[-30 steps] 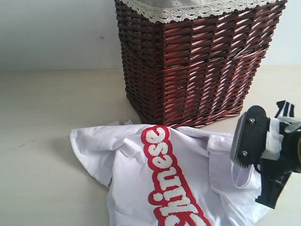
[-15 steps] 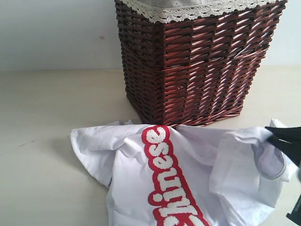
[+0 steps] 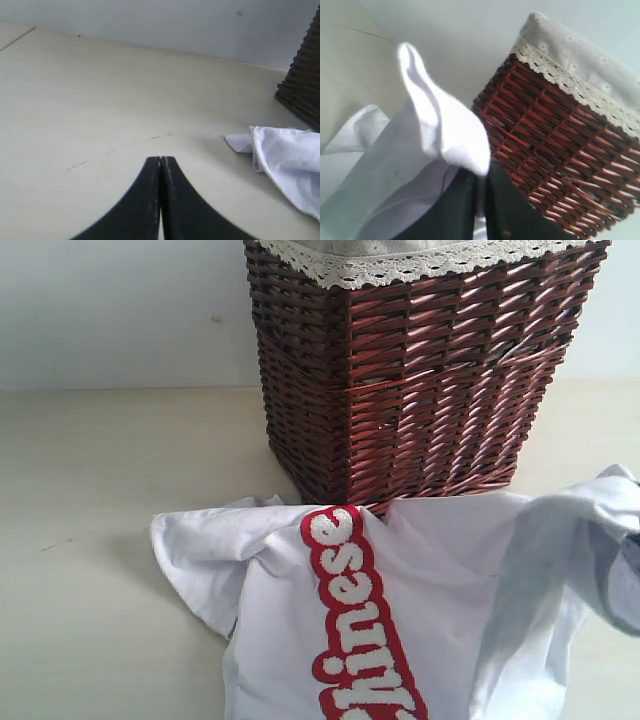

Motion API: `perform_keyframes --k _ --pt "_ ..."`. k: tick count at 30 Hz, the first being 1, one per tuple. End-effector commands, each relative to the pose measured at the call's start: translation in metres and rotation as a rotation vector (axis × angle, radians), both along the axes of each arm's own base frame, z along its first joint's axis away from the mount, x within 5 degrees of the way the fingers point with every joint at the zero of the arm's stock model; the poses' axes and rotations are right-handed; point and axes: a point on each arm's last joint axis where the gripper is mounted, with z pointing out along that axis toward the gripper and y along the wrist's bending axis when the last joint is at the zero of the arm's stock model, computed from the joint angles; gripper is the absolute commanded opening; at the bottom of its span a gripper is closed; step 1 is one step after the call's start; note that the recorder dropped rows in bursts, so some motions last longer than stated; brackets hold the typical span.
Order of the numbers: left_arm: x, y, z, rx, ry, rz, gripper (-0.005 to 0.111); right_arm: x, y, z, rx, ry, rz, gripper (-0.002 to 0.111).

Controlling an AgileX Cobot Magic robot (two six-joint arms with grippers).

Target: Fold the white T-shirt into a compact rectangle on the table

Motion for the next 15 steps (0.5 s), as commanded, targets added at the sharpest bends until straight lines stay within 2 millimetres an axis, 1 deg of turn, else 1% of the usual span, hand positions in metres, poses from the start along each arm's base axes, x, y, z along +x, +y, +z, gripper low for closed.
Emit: perform_keyframes --k 1,5,7,9,12,15 --pt "0.0 0.0 0.001 -0.007 -0.008 -0.004 0.0 0.009 -0.015 0.003 0.1 0.019 -0.197 0.006" --pt "0.0 0.0 0.001 -0.007 -0.008 -0.004 0.0 0.015 -0.033 0.006 0.137 -0.015 -0.404 0.016" --pt "0.0 0.0 0.001 -0.007 -0.008 -0.004 0.0 0.017 -0.039 0.007 0.187 -0.003 -0.482 0.021" --pt "0.0 0.0 0.001 -0.007 -0.008 -0.004 0.0 0.017 -0.043 0.005 0.23 0.021 -0.528 0.026" --pt "0.0 0.0 0.001 -0.007 -0.008 -0.004 0.0 0.018 -0.044 0.0 0.208 0.037 -0.54 0.033" --pt "0.0 0.0 0.001 -0.007 -0.008 -0.004 0.0 0.018 -0.044 0.0 0.192 0.03 -0.537 0.038"
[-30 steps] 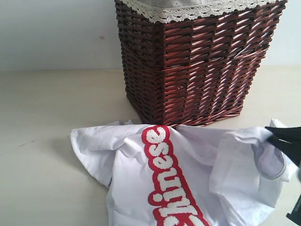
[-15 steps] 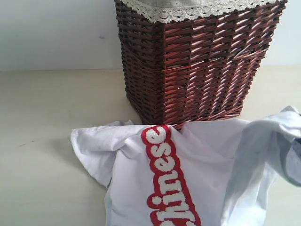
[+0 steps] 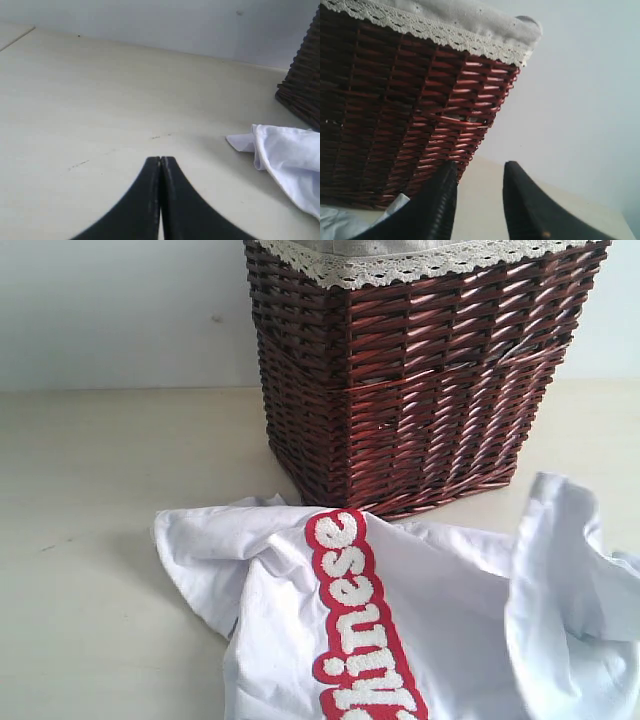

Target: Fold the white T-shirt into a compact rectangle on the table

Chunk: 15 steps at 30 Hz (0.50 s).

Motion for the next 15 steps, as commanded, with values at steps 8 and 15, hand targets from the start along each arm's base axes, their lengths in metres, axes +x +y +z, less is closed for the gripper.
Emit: perform_keyframes --k 8,15 --pt "0.0 0.0 0.001 -0.007 -0.008 -0.004 0.0 0.004 0.008 0.012 0.143 0.026 0.062 0.036" --pt "0.0 0.0 0.001 -0.007 -0.008 -0.004 0.0 0.064 0.032 0.025 0.155 0.237 0.045 0.032"
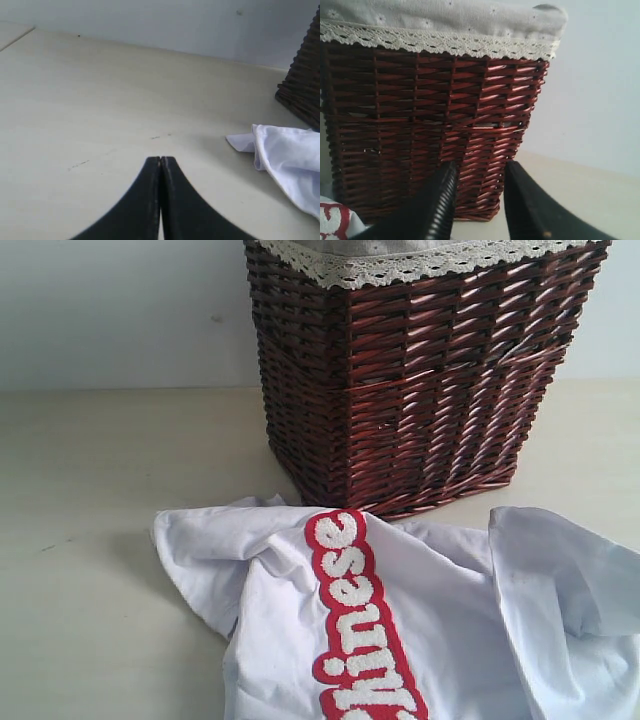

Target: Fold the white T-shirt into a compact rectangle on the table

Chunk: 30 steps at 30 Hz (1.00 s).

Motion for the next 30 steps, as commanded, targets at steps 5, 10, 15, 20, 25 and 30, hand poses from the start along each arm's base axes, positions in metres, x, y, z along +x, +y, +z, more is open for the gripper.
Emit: perform_keyframes --k 5,10,15,20,25,30 --pt "0.0 0.0 0.001 -0.007 -0.008 -0.004 0.0 0.102 0.035 -0.004 -0.4 0.201 0.039 0.032" --pt "0.0 0.0 0.001 -0.007 -0.008 -0.004 0.0 0.142 0.038 -0.002 -0.709 0.243 0.007 0.022" --pt "0.0 0.0 0.001 -0.007 -0.008 -0.004 0.0 0.156 0.043 -0.052 -0.812 0.698 0.105 0.006" --pt "0.0 0.0 0.001 -0.007 -0.008 -0.004 0.0 0.129 0.071 -0.091 -0.777 1.036 0.668 0.002" --pt "0.0 0.0 0.001 -0.007 -0.008 -0.004 0.0 0.133 0.076 -0.092 -0.725 0.984 0.734 0.002" --pt "0.0 0.0 0.001 -0.007 -0.008 -0.004 0.0 0.138 0.041 -0.088 -0.702 1.045 0.647 0.005"
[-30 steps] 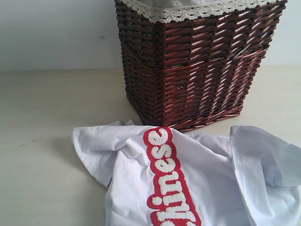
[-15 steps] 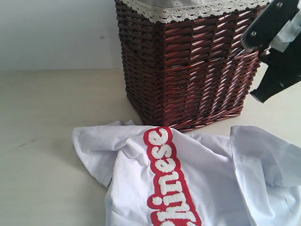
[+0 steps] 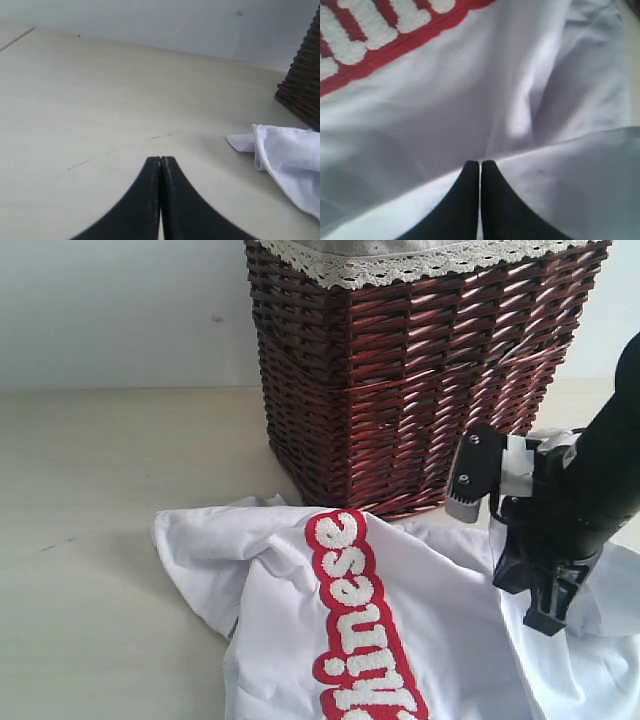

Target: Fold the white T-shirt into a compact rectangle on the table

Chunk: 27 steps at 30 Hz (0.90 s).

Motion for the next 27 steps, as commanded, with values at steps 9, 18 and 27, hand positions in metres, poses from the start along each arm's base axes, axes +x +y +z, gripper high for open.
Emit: perform_keyframes --k 9,18,27 --pt "0.0 0.0 0.001 -0.005 -0.008 -0.004 0.0 0.016 -0.071 0.071 0.078 -0.493 -0.207 0.043" --pt "0.0 0.0 0.001 -0.005 -0.008 -0.004 0.0 0.035 -0.07 0.021 0.05 -0.309 -0.193 0.065" --pt "0.0 0.0 0.001 -0.005 -0.008 -0.004 0.0 0.042 -0.069 -0.023 0.031 -0.135 -0.186 0.053"
